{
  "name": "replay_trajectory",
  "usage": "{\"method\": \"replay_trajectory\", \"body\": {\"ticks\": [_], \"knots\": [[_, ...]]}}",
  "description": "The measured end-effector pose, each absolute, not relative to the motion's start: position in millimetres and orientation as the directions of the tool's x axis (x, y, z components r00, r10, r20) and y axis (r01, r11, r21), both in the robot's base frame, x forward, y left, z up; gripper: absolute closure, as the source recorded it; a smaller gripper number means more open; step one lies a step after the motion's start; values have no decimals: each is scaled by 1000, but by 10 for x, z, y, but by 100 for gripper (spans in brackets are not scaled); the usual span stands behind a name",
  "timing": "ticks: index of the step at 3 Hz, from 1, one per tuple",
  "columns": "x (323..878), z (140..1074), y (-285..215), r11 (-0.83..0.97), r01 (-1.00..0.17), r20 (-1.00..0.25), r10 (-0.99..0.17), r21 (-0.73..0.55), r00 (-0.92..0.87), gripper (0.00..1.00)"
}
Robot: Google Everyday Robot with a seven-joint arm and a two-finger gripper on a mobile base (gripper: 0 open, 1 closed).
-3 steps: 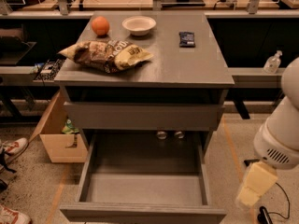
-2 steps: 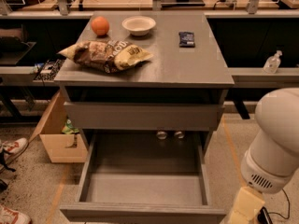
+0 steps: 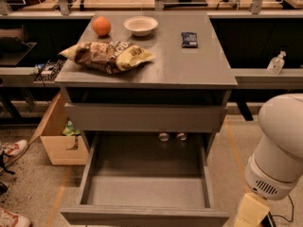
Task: Close middle drawer
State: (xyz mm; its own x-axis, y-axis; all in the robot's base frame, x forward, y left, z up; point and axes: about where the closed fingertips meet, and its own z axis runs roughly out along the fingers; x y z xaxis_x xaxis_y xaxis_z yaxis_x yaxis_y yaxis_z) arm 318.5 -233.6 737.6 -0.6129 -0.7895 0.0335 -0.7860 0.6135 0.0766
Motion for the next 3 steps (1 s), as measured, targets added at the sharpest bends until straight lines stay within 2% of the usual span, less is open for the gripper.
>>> {"method": "replay_trajectory", "body": {"ticks": [2,3], "knots": [[2702,6310,-2133,676,-706,69,-731,213,-679,0],[2481,5728,-2027,706,-648,92,-693,285,-715,16]]}}
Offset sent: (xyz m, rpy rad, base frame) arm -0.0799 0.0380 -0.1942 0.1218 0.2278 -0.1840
